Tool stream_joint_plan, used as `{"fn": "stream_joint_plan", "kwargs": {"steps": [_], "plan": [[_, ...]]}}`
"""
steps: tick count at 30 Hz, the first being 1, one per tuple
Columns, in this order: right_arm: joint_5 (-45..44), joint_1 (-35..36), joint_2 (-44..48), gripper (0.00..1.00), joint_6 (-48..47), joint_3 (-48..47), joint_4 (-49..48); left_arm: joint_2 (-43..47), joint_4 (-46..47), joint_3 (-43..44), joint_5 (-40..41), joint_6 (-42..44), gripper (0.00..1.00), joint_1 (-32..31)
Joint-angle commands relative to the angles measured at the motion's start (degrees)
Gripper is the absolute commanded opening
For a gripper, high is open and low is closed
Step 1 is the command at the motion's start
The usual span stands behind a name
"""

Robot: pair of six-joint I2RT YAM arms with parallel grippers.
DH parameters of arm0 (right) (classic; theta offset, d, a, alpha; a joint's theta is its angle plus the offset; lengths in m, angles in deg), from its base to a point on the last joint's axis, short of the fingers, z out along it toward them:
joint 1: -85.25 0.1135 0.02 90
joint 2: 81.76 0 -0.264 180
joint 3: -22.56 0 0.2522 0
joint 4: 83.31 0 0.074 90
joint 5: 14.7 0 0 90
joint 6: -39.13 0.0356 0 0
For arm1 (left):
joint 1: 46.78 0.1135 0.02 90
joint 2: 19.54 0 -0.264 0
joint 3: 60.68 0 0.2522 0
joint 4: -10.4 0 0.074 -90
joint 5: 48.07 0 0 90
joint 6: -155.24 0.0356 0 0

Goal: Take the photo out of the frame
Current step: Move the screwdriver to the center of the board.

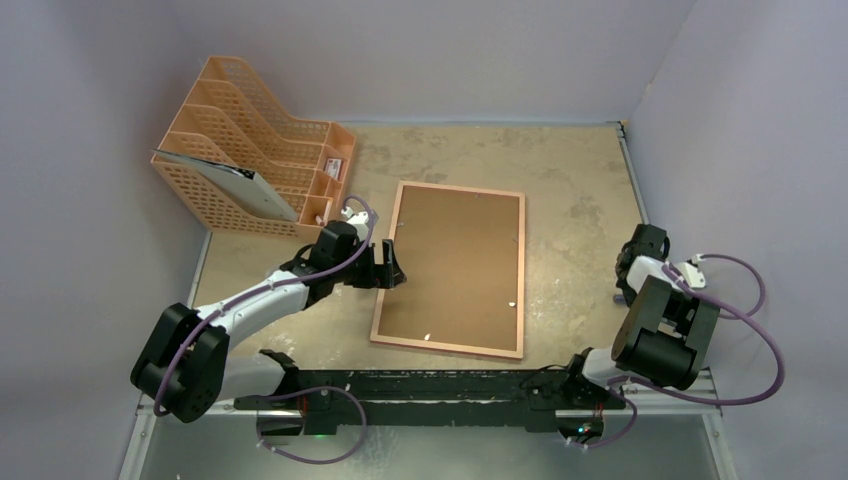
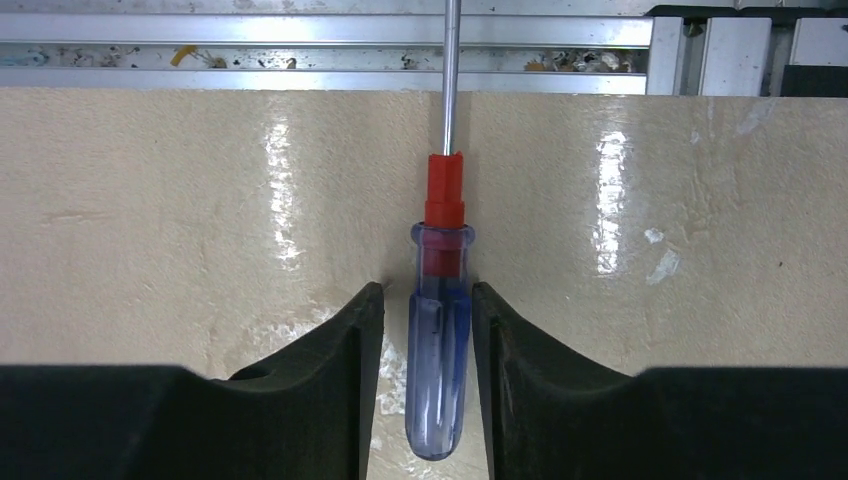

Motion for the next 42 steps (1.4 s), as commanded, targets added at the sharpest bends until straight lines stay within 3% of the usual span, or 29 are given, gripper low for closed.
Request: {"fn": "stream_joint_plan", "kwargs": {"steps": [1,4,7,9,10,16,23,29,32,35,42], "plan": [[1.3,-0.3,1.5,0.38,-2.0,0.9,-1.3,1.3,1.1,2.0,-0.1,0.0,0.87,0.0],[2.1,-0.3,1.9,0.26,-3.1,1.2,-2.2,1.4,1.0,2.0,0.0,0.0,0.87,-0.1],[3.5,-0.3,2.2,0.24,-4.3,1.6,-3.6,1.6,0.9,2.0,0.0,0.0,0.87,-0.1],[4.9,-0.2,2.2,0.08,-5.7,2.2,-5.1,1.7,0.8,2.1,0.1,0.0,0.87,-0.1],[5.9,-0.1,2.3,0.06,-6.6,2.4,-6.4,1.7,0.8,2.0,0.2,0.0,0.87,-0.1],[10.5,3.5,2.4,0.07,-9.5,3.2,-11.0,1.4,0.6,2.2,0.2,0.1,0.87,0.0],[6.5,19.8,-5.4,0.09,-11.5,-6.9,-5.6,1.7,-0.7,2.8,1.2,0.6,0.87,-0.1],[10.5,20.3,-9.9,0.1,-23.4,-10.9,-6.3,2.3,-1.4,2.6,2.1,0.6,0.87,-0.1],[16.9,20.3,-10.9,0.11,-29.7,-10.7,-8.0,2.6,-1.4,2.5,2.1,0.6,0.88,0.0],[23.1,20.6,-11.7,0.14,-32.2,-10.2,-10.0,2.5,-1.5,2.8,2.3,0.7,0.88,0.0],[25.2,21.6,-11.1,0.26,-33.1,-9.6,-10.3,2.1,-1.5,2.6,2.8,0.9,0.88,0.0]]}}
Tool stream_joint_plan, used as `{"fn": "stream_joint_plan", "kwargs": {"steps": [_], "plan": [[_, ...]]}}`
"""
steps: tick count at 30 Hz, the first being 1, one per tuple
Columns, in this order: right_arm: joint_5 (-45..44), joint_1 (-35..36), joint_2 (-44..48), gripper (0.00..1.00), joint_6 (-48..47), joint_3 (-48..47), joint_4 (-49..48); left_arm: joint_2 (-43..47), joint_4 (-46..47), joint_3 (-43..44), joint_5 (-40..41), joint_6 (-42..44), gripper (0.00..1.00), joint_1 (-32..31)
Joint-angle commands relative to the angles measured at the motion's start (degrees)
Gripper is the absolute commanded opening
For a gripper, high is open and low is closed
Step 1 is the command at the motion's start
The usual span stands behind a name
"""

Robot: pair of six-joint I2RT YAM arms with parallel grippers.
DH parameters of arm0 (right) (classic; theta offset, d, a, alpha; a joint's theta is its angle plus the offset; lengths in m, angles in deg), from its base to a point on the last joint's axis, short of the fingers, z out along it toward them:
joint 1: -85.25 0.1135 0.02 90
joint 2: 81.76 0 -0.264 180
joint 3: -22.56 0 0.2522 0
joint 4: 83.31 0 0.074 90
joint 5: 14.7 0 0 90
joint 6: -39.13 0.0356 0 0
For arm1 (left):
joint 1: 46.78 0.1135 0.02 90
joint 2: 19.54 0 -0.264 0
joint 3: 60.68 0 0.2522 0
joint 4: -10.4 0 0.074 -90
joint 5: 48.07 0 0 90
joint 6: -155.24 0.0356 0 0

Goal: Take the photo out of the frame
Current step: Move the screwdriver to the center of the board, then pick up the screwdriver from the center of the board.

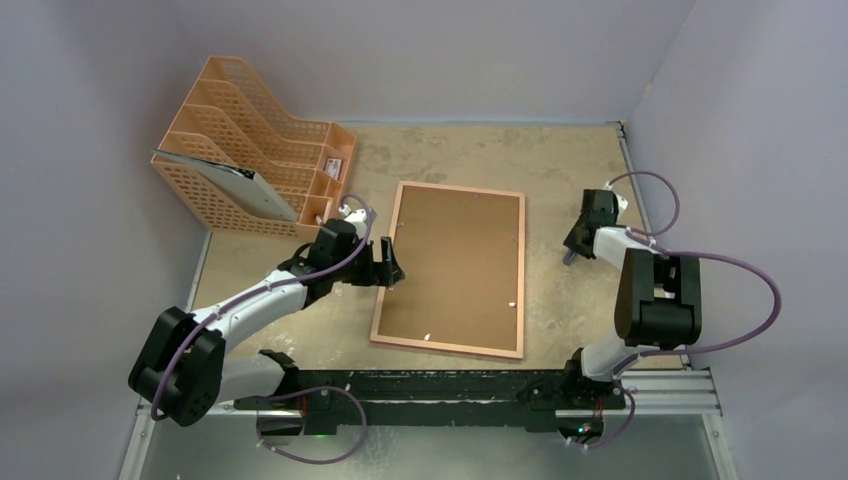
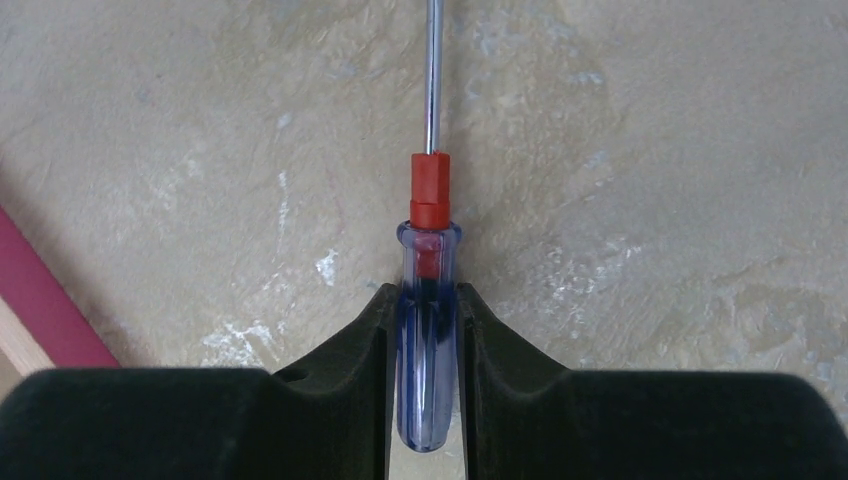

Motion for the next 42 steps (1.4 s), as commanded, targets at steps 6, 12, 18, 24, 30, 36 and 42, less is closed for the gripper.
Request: {"fn": "stream_joint_plan", "kwargs": {"steps": [6,12,18,24,30,36,42], "plan": [[3.6,2.4,-1.6,0.4,-2.4,-0.5,2.3,0.5,0.2,1.8,0.9,1.0,0.88,0.0],[1.2,3.3,-1.2,0.41,-0.4,-0.4,3.4,0.5,0.2,1.8,0.9,1.0,0.88,0.0],[0.3,3.6,0.1,0.28,1.1,0.2,2.6,0.4,0.3,1.8,0.8,1.0,0.88,0.0],[-0.2,4.9,2.0,0.12,1.3,0.9,1.4,1.0,-0.1,1.7,1.2,0.9,0.88,0.0],[2.2,5.8,9.1,0.0,-0.2,1.0,0.1,1.4,-0.6,2.0,1.2,0.5,0.88,0.0],[14.8,5.9,19.0,0.0,-6.0,1.1,-4.5,2.4,0.1,2.4,-0.9,-0.9,0.88,0.1],[38.9,5.9,25.9,0.0,-9.6,3.6,-11.5,2.7,7.2,1.8,-6.4,-3.9,0.89,0.5]]}}
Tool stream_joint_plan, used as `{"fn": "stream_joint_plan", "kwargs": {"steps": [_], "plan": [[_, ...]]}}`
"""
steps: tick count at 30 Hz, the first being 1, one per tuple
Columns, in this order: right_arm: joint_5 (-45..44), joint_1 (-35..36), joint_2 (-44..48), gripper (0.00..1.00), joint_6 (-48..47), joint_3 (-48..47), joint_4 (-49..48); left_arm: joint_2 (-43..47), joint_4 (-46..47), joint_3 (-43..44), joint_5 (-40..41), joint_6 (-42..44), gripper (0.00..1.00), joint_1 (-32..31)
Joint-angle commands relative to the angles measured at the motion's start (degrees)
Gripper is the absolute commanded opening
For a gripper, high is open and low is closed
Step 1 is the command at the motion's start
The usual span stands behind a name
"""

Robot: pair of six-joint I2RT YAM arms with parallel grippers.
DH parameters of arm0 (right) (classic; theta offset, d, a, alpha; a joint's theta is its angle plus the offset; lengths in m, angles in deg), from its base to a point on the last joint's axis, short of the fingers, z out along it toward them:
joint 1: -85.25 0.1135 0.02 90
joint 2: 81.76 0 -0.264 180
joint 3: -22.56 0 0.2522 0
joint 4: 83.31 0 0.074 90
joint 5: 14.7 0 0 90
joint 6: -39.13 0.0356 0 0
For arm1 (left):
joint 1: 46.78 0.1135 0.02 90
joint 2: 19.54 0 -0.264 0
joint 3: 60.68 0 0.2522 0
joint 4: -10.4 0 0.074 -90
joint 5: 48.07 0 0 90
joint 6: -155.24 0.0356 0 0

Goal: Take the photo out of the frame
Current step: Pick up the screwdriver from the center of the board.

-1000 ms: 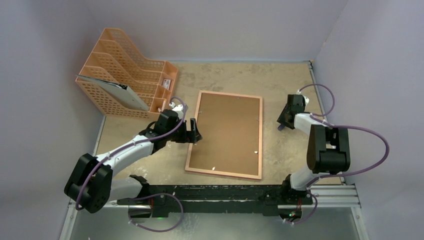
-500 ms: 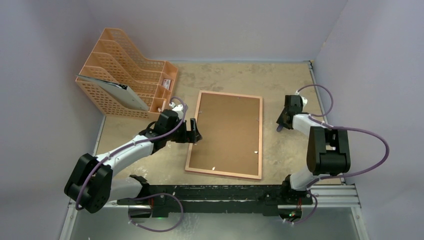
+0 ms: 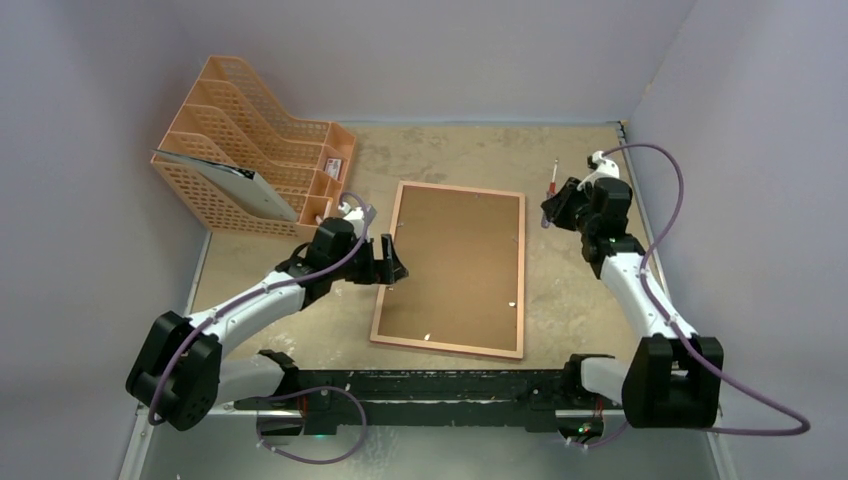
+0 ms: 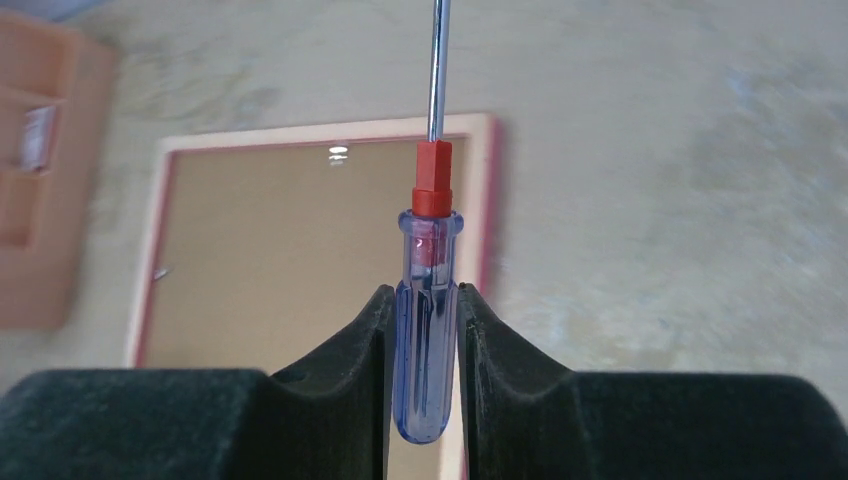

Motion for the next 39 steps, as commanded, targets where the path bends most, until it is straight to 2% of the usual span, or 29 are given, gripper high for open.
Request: {"fn": "stream_joint_plan", "kwargs": {"steps": [1,6,12,14,18,24,32,39], "plan": [[22.0,0.3,4.3,0.0,-4.4,2.9,-7.6,1.4,6.9,1.9,-4.7,-2.6,0.89,0.4],[36.5,2.4,8.0,0.0,-1.9,6.1,-14.8,1.1,8.7,1.9,-5.3,-2.9,0.89,0.6],[38.7,6.3,8.5,0.0,-2.1,4.1,-14.4,2.8,8.4,3.8,-6.2,-1.9,0.89,1.2],[34.0,9.5,7.9,0.0,-5.5,1.4,-9.4,3.7,8.0,4.8,-5.9,-1.5,0.89,1.5],[18.4,17.9,6.9,0.0,-10.4,-2.1,-1.7,4.5,5.2,7.7,-5.0,-0.9,0.89,2.2],[1.4,28.9,8.2,0.0,-17.4,-1.2,-2.6,5.5,0.5,11.6,-0.5,-1.6,0.89,3.9],[-9.0,42.0,8.1,0.0,-35.3,2.6,-7.7,3.0,0.0,16.0,-4.8,-4.2,0.89,8.9],[-19.3,51.0,2.1,0.0,-42.0,2.0,-7.1,-0.8,8.6,13.9,-13.5,-8.1,0.87,11.1]]}}
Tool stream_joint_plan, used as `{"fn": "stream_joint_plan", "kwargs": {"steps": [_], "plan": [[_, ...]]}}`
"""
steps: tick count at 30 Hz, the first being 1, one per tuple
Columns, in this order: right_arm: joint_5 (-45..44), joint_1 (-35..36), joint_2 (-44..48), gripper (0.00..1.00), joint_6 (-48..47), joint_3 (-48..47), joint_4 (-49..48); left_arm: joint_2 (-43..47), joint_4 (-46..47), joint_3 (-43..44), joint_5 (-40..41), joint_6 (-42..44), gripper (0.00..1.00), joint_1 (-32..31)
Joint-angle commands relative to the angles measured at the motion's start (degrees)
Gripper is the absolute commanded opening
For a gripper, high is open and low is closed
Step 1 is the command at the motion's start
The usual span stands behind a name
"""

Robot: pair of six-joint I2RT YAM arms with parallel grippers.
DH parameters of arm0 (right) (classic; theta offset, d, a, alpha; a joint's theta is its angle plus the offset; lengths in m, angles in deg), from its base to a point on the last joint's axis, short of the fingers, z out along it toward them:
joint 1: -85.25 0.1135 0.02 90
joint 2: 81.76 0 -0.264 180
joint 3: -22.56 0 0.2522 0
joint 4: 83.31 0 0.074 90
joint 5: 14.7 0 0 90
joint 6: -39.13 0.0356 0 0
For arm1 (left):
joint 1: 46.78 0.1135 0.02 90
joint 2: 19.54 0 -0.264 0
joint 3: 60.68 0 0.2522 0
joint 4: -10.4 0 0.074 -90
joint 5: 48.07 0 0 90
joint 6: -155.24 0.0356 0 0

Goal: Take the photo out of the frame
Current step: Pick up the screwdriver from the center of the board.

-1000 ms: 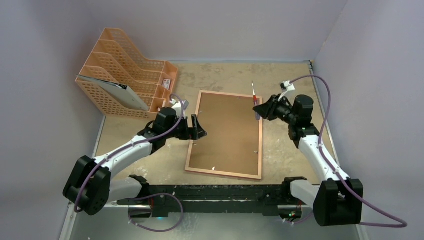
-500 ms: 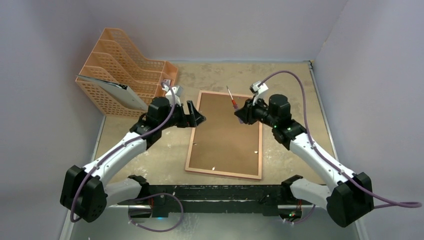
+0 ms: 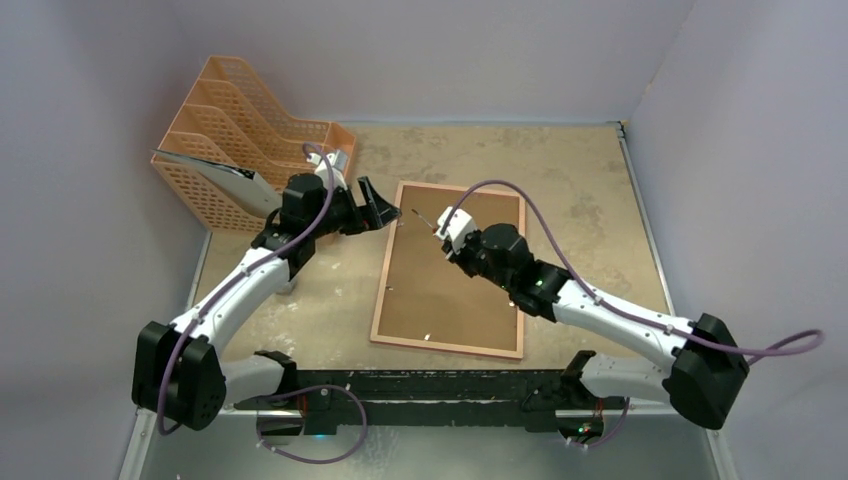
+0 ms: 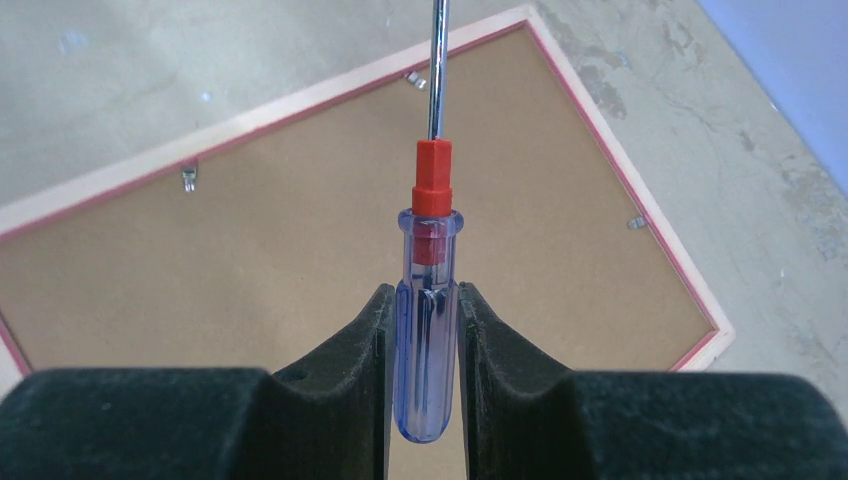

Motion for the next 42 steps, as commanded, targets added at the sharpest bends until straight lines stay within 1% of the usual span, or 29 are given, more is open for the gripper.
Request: {"fn": "stream_joint_plan", "kwargs": {"steps": [1,4,8,12,16,19,24,29,38,42], "plan": [[-8.8,4.3,-2.6,0.0,-7.2,-0.8,-2.0,-1.7,7.6,-0.8,-7.4,-3.5,0.87,1.3],[-9.8,6.4,-3.3,0.0,-8.1,-0.4,-3.0,-1.2,9.1,-2.4,-9.3,-3.9,0.87,1.3],[-11.0,8.1,-3.4,0.0,-9.0,0.1,-4.2,-0.3,7.9,-4.1,-10.1,-2.7,0.87,1.4],[-11.5,10.8,-3.2,0.0,-11.0,1.3,-5.8,-1.7,7.6,-4.9,-12.4,-2.0,0.86,1.4],[-11.3,11.8,-4.0,0.0,-11.6,1.1,-5.5,-2.5,14.4,-8.1,-16.1,-5.4,0.83,1.4],[-9.5,12.1,-4.6,0.0,-11.3,1.2,-5.9,-2.3,18.2,-9.7,-17.7,-6.2,0.81,1.4],[-6.6,12.3,-5.8,0.0,-9.7,1.4,-5.6,-2.4,18.2,-10.9,-19.6,-4.4,0.75,1.4],[-4.9,12.7,-5.9,0.0,-8.2,2.0,-5.1,-2.5,23.0,-12.6,-22.0,-6.1,0.7,1.4],[-5.2,12.8,-5.9,0.0,-7.0,2.3,-6.1,-2.6,24.3,-13.3,-24.6,-6.3,0.54,1.4],[-7.0,12.8,-6.7,0.0,-6.3,2.1,-6.5,-2.2,24.3,-13.4,-25.2,-6.3,0.5,1.4]]}}
